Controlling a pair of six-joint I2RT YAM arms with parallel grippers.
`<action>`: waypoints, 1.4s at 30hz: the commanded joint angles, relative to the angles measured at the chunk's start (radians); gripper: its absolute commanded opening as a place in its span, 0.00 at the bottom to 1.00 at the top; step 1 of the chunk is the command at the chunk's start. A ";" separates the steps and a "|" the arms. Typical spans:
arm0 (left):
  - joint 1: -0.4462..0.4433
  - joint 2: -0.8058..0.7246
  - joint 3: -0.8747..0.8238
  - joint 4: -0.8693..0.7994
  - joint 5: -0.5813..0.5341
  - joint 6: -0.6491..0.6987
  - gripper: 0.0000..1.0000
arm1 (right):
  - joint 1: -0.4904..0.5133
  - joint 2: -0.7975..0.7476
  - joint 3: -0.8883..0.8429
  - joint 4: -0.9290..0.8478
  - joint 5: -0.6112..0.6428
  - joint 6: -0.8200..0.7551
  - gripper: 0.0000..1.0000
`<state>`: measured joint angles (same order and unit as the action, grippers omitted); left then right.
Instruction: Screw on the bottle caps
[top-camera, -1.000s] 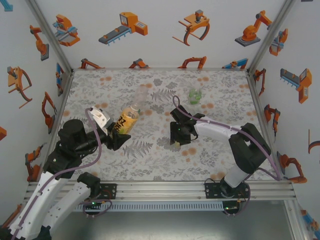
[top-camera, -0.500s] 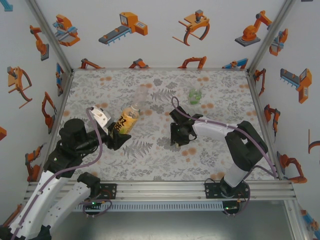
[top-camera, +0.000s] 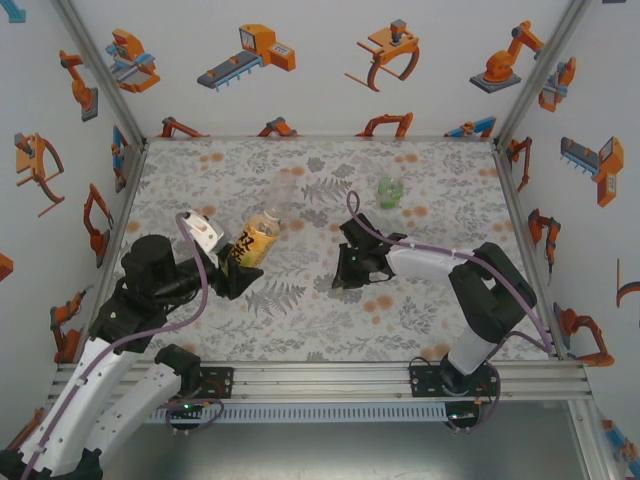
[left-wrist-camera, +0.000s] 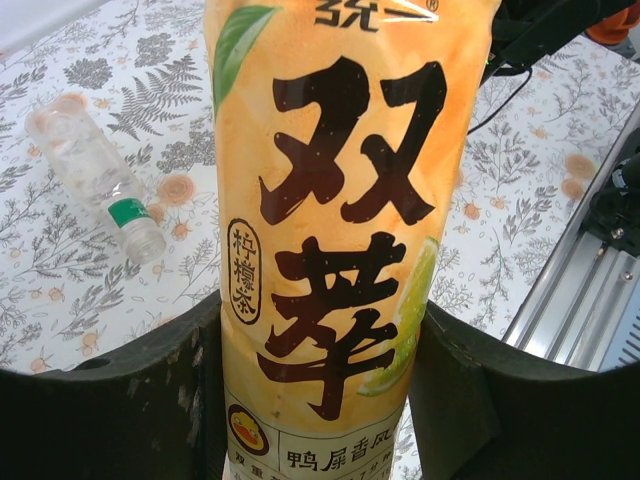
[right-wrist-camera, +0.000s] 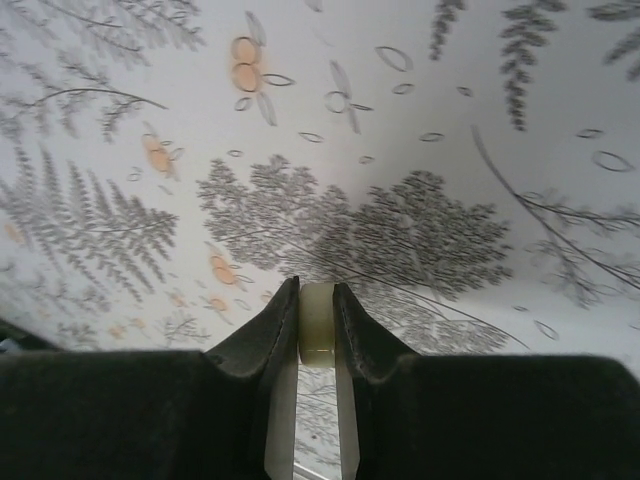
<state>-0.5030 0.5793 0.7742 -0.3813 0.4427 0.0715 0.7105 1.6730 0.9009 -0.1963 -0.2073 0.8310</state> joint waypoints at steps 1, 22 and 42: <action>0.005 -0.005 0.036 0.036 0.014 -0.023 0.00 | 0.006 0.016 -0.041 0.187 -0.097 0.087 0.18; 0.005 -0.024 0.062 0.012 -0.006 -0.032 0.00 | -0.019 -0.027 -0.083 0.017 0.050 -0.005 0.38; 0.004 -0.027 0.071 -0.009 -0.007 -0.025 0.00 | -0.022 -0.022 -0.062 0.047 0.027 -0.033 0.25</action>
<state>-0.5030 0.5613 0.8062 -0.3832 0.4374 0.0574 0.6960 1.6459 0.8276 -0.1238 -0.2070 0.8310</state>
